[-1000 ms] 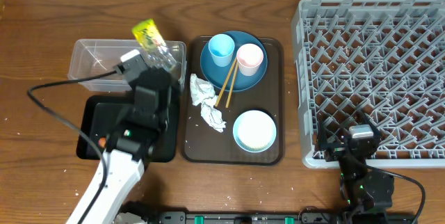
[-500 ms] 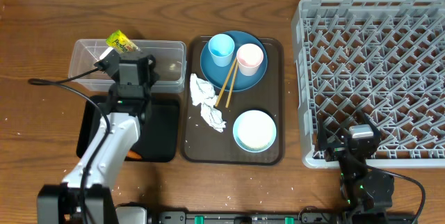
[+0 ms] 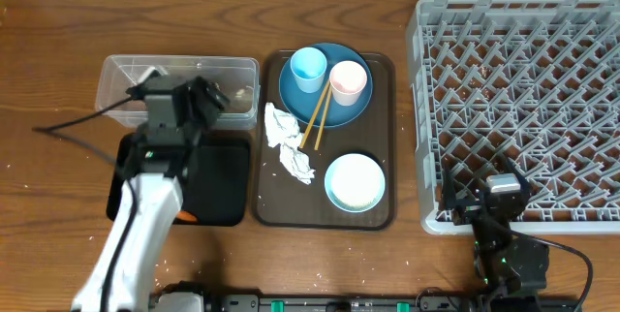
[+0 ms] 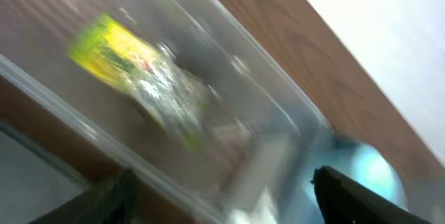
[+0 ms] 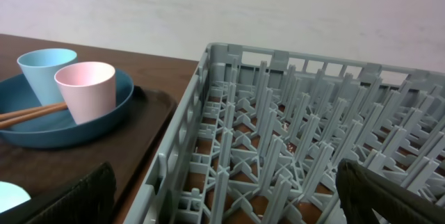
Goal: Sort waste into correct bins and load items into the dishwasher rack
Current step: 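Lift the wrapper and drop it into the clear plastic bin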
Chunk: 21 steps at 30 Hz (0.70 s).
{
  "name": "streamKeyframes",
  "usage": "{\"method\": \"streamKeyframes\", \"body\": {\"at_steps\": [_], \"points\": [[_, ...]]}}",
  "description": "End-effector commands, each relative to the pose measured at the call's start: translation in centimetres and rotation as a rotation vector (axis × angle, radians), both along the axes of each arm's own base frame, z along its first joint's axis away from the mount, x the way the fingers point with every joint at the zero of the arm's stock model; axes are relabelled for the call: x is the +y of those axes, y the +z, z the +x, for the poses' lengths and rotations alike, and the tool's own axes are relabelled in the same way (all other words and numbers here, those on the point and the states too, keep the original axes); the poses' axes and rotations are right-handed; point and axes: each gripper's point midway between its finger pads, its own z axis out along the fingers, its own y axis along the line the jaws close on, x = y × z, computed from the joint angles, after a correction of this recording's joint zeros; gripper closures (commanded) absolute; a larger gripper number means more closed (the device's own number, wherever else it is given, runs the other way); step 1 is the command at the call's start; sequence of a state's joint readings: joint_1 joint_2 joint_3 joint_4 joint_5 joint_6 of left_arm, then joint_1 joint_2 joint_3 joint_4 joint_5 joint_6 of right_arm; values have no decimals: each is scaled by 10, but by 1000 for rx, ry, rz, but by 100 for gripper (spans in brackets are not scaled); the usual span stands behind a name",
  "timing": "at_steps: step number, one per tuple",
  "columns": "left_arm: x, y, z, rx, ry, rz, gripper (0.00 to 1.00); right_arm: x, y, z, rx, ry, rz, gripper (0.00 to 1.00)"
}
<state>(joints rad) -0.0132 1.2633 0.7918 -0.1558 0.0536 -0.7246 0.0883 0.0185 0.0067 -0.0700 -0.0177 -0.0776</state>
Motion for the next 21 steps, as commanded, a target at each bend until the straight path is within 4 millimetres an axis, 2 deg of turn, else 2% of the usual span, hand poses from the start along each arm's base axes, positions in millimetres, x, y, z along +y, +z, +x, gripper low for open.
{"method": "streamKeyframes", "body": {"at_steps": [1, 3, 6, 10, 14, 19, 21], "points": [[-55, 21, -31, 19, -261, -204, 17, -2, -2, 0, 5, -9, -3, 1], [-63, 14, -62, 120, -288, -252, 17, -2, -2, 0, 5, -9, -3, 1], [-62, -5, -98, 276, -265, -270, 18, -2, -2, 0, 5, -9, -3, 1], [-61, -23, -127, 426, -247, -283, 20, -2, -1, 0, 4, -9, -3, 1], [-66, -26, -132, 437, -313, -244, 29, -2, -2, 0, 5, -9, -3, 1], [-74, -27, -131, 429, -347, -199, 30, -2, -2, 0, 5, -9, -3, 1], [-77, -27, -131, 426, -362, -167, 34, -2, -2, 0, 5, -9, -3, 1]]}}
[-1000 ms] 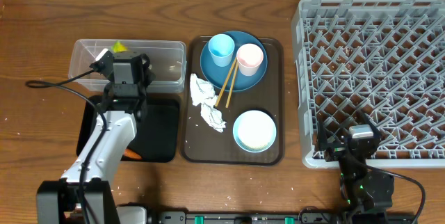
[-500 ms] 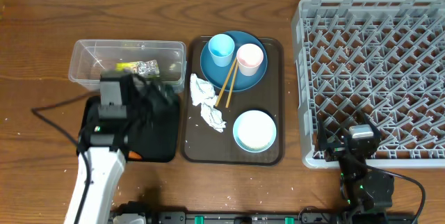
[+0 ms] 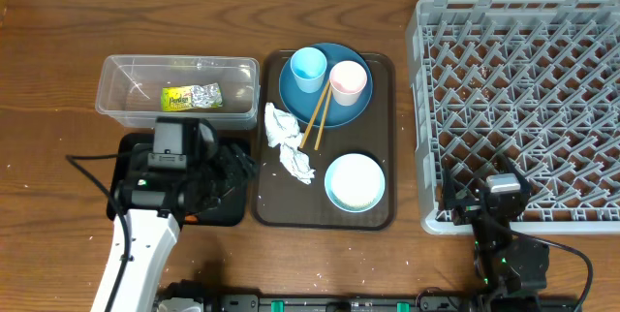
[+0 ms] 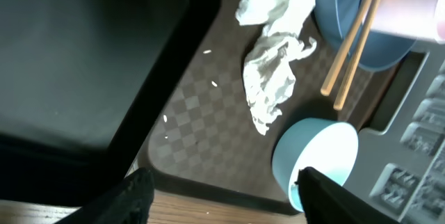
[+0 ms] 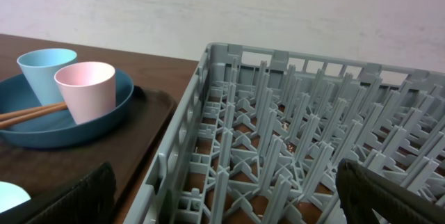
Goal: Sort waste into correct bins and load items into the dishwasher rack
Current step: 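Lift the wrapper and drop it into the clear plastic bin, then reach the left gripper to the crumpled white tissue and grasp it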
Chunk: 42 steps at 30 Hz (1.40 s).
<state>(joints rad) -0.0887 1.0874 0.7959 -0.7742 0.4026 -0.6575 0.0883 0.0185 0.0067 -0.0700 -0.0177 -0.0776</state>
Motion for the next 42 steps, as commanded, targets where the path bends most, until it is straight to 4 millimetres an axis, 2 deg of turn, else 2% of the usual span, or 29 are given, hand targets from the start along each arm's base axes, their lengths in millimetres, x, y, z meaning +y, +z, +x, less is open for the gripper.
{"method": "streamKeyframes", "body": {"at_steps": [1, 12, 20, 27, 33, 38, 42], "points": [[-4, -1, 1, -22, -43, 57, 35, -2, -2, 0, 5, -9, -3, 1], [-44, -6, 16, -135, -202, 174, 37, -2, -1, 0, 4, -9, -3, 1], [-60, -37, 35, -121, -240, 241, 36, -2, -2, 0, 5, -9, -3, 1], [-68, -71, 50, -81, -247, 254, 36, -2, -2, 0, 5, -9, -3, 1], [-69, -96, 50, -26, -257, 268, 37, -2, -2, 0, 5, -9, -3, 1], [-69, -100, 49, -13, -258, 273, 40, -2, -1, 0, 4, -9, -3, 1], [-69, -100, 49, -13, -262, 273, 49, -2, -2, 0, 5, -9, -3, 1]]}}
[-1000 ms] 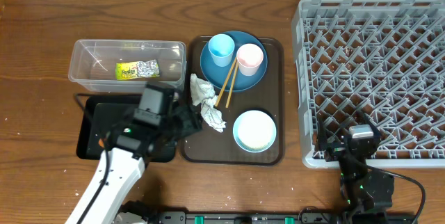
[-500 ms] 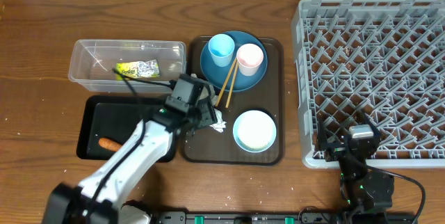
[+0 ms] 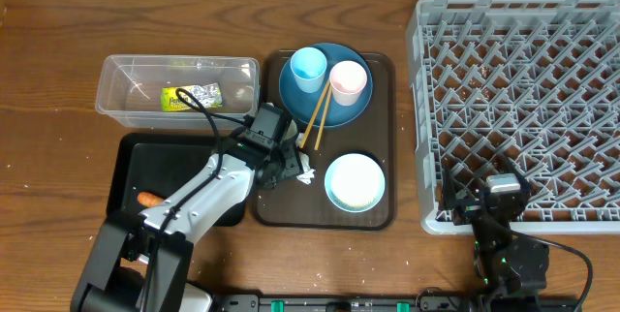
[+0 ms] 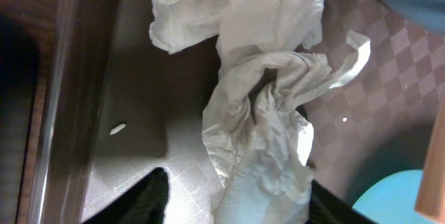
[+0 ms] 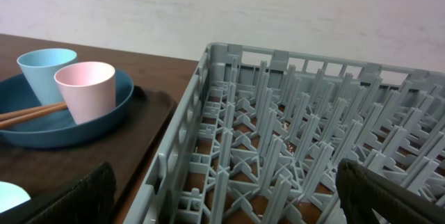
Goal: Sort waste into correct bins and load items into the dishwasher rack
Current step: 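Reach the left gripper to the crumpled white tissue and grasp it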
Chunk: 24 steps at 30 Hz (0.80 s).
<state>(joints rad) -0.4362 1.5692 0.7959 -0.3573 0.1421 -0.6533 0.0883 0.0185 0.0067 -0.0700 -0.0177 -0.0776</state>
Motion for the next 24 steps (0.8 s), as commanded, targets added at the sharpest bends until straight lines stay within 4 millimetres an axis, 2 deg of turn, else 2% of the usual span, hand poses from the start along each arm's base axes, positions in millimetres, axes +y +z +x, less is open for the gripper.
{"method": "streamKeyframes", "body": {"at_steps": [1, 8, 16, 24], "points": [[-1, 0, 2, -13, -16, 20, 50, -2, -2, 0, 5, -9, -3, 1], [-10, 1, 1, -37, -48, 35, 53, -2, -2, 0, 5, -9, -3, 1], [0, 1, 5, -85, -34, 132, 52, -2, -2, 0, 5, -9, -3, 1], [-1, -4, 6, -106, -34, 121, 52, -2, -2, 0, 5, -9, -3, 1]]}}
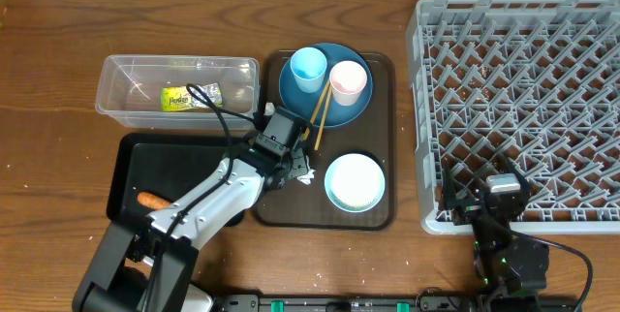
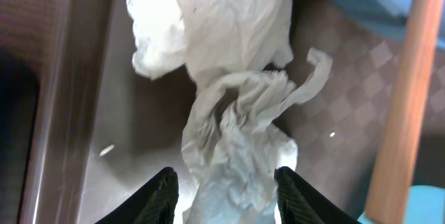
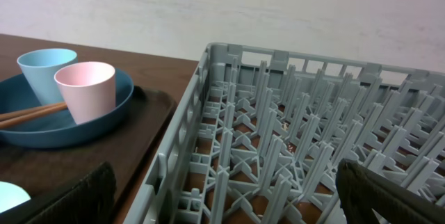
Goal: Sort waste into correct bins and load items into the dishwasher rack
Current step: 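Reach the left gripper to the crumpled white tissue and grasp it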
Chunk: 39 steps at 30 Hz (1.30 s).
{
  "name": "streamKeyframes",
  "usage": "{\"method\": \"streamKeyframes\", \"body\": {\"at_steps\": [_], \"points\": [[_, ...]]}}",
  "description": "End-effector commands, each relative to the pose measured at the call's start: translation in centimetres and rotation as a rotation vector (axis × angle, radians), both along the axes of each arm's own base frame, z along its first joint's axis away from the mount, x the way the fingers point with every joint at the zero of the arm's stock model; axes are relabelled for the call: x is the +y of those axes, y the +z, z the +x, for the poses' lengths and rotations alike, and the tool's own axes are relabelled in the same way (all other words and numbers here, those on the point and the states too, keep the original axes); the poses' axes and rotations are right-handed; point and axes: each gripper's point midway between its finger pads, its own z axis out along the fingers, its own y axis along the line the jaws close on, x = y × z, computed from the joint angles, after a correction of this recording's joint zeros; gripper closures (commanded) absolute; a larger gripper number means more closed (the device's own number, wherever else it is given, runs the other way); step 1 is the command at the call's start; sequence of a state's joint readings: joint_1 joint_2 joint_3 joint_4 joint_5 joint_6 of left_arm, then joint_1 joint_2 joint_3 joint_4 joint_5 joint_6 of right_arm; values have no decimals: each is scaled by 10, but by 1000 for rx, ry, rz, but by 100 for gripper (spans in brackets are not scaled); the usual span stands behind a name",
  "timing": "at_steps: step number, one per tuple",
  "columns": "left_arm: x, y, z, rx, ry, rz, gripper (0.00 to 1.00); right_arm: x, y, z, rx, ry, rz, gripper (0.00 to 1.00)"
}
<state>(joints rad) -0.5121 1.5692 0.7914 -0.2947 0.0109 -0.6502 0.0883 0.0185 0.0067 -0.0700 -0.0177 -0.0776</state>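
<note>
A crumpled white tissue (image 2: 233,106) lies on the brown tray (image 1: 276,205), left of the wooden chopsticks (image 2: 400,99). My left gripper (image 2: 226,200) is low over it and open, one finger on each side of the tissue's near end. Overhead, the left gripper (image 1: 291,157) hides most of the tissue. The blue plate (image 1: 339,109) carries a blue cup (image 1: 308,66) and a pink cup (image 1: 349,79). A pale blue bowl (image 1: 355,181) sits at the tray's front. My right gripper (image 3: 226,203) rests open at the near edge of the grey dishwasher rack (image 3: 292,140).
A clear bin (image 1: 116,79) at the back left holds a yellow wrapper (image 1: 184,99). In front of it a black bin (image 1: 184,171) holds an orange piece (image 1: 149,199). The rack (image 1: 523,109) fills the right side of the table.
My left gripper has shifted slightly along the tissue toward the chopsticks, and its fingers stand closer together around it. The right arm is unchanged.
My left gripper was over the clear bin, where the yellow wrapper lay. Then it was above the black bin, looking at the tray. Then it was down over the tissue, open, and now its fingers flank the tissue. The right gripper stayed at the rack.
</note>
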Motion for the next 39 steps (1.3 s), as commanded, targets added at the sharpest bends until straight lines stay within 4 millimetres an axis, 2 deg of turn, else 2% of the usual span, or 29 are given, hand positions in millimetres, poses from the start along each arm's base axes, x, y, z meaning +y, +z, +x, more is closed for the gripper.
{"method": "streamKeyframes", "body": {"at_steps": [1, 18, 24, 28, 33, 39], "points": [[7, -9, -4, -1, -3, 37, 52, -2, -2, 0, 5, -9, -3, 1], [8, -18, -6, 11, -44, 64, 53, -2, -2, 0, 5, -9, -3, 1], [6, -32, -3, 22, -45, 70, 59, -2, -1, 0, 4, -9, -3, 1], [8, -41, -6, 48, -45, 84, 67, -2, -2, 0, 5, -9, -3, 1], [9, -44, -8, 59, -46, 89, 68, -2, -2, 0, 5, -9, -3, 1], [9, -45, -10, 66, -47, 89, 81, -2, -2, 0, 5, -9, -3, 1]]}}
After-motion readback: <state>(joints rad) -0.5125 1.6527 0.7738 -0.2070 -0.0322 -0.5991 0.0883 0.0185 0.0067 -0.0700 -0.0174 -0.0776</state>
